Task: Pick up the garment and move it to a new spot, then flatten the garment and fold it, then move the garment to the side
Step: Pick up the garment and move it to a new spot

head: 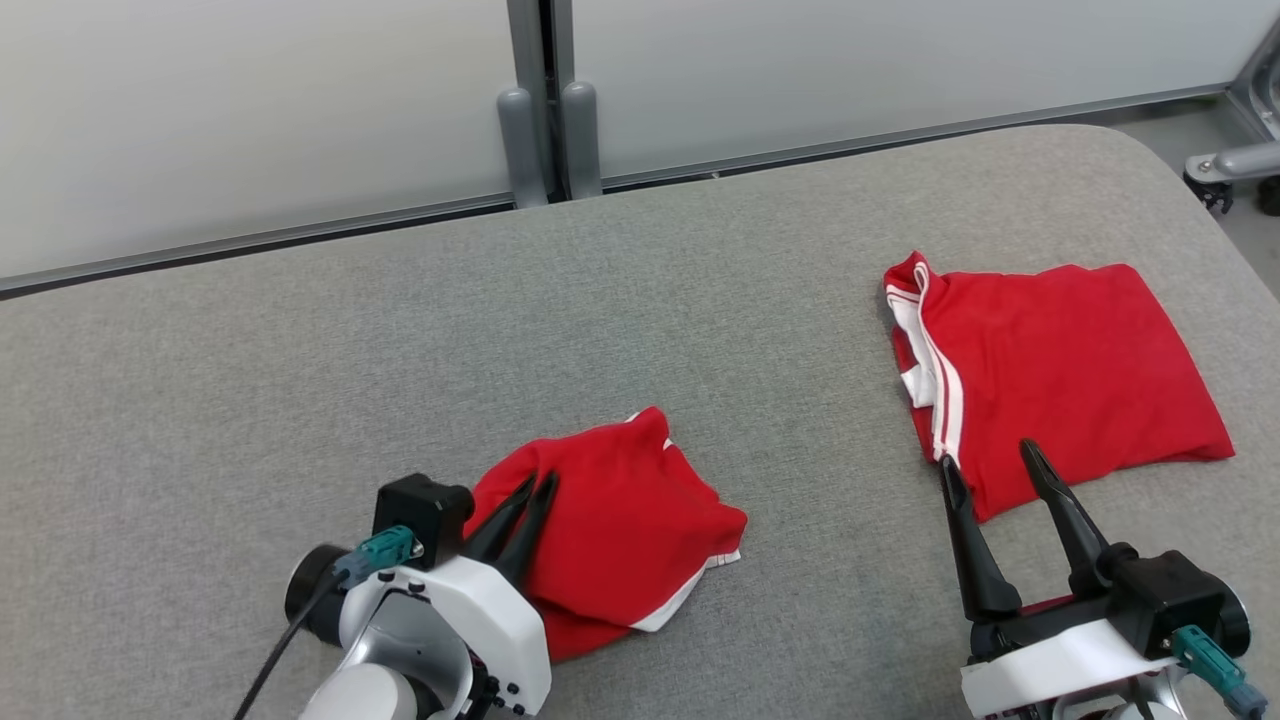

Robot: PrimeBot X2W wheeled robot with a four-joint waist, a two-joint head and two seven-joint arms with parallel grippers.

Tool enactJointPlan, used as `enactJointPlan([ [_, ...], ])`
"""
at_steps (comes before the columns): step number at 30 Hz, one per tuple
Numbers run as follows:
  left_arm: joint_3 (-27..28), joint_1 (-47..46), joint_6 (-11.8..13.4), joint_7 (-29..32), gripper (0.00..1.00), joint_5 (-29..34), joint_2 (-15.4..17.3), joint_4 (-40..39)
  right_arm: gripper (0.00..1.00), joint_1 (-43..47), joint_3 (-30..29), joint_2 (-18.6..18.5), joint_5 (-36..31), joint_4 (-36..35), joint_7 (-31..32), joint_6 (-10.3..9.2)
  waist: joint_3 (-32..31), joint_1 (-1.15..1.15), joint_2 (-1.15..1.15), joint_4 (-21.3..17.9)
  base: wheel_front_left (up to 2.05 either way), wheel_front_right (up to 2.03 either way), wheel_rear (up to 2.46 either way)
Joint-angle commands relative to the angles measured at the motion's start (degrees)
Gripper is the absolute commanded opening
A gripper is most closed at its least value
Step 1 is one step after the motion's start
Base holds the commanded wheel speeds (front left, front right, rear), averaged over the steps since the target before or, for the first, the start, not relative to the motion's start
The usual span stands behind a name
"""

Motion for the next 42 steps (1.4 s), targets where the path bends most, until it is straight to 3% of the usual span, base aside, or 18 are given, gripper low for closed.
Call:
enactJointPlan([
  [1, -0.1, -1.1, -0.7, -1.1, 0.00, 0.3, -0.4, 2.4, 1.00, 0.5, -0.1, -0.2, 0.2, 0.1, -0.3, -0.01, -0.1, 0.00, 0.00, -0.4, 0.00, 0.00, 0.00],
  [5, -0.4, -3.2, -2.1, -7.7, 0.00, 1.0, -2.4, 14.2, 1.00, 0.7, -0.2, -0.2, 0.3, 0.5, -0.3, -0.01, -0.2, 0.00, 0.00, -1.1, 0.00, 0.00, 0.00],
  [6, -0.5, -3.6, -2.4, -9.7, 0.13, 1.4, -3.0, 16.0, 1.00, 0.8, -0.3, -0.2, 0.3, 0.6, -0.3, -0.01, -0.3, 0.00, 0.00, -1.1, 0.00, 0.00, 0.00],
  [7, -0.6, -4.2, -2.4, -11.6, 0.37, 2.0, -3.3, 17.3, 1.00, 0.9, -0.5, -0.2, 0.2, 0.5, -0.3, -0.01, -0.4, 0.00, 0.00, -1.1, 0.00, 0.00, 0.00],
  [8, -0.8, -4.6, -2.4, -13.2, 0.73, 2.4, -3.6, 18.4, 1.00, 1.1, -0.8, -0.2, 0.1, 0.5, -0.3, -0.01, -0.5, 0.00, 0.00, -0.9, 0.00, 0.00, 0.00],
  [9, -0.9, -4.8, -2.3, -14.7, 1.00, 2.9, -3.6, 19.1, 1.00, 1.3, -1.0, -0.2, 0.0, 0.5, -0.3, -0.02, -0.6, 0.00, 0.00, -0.6, 0.00, 0.00, 0.00],
  [15, 1.1, -2.0, -0.7, -23.8, 1.00, 4.5, -2.6, 15.0, 1.00, 2.0, -3.4, -0.3, -2.0, -1.0, -0.3, -0.01, -2.3, 0.00, 0.00, 1.8, 0.00, 0.00, 0.00],
  [22, 8.4, 7.5, 3.3, -25.6, 1.00, 7.0, -0.1, 4.4, 1.00, 3.8, -8.4, -0.2, -5.3, -4.3, -0.3, -0.01, -4.9, 0.00, 0.00, 6.3, 0.00, 0.00, 0.00],
  [25, 13.6, 12.7, 3.7, -25.6, 1.00, 8.0, -0.3, 1.2, 1.00, 4.6, -9.4, -0.2, -7.0, -5.2, -0.3, -0.01, -6.1, 0.00, 0.00, 7.9, 0.00, 0.00, 0.00],
  [35, 27.5, 22.3, -1.9, -25.6, 1.00, 13.5, -5.0, 0.7, 1.00, 7.8, -12.4, -0.3, -5.8, -5.2, -0.3, -0.02, -8.5, 0.00, 0.00, 11.4, 0.00, 0.00, 0.00],
  [42, 31.4, 23.1, -5.6, -25.6, 1.00, 16.2, -7.7, 1.1, 1.00, 8.6, -12.0, -0.2, -4.4, -4.2, -0.3, -0.01, -8.9, 0.00, 0.00, 11.6, 0.00, 0.00, 0.00],
])
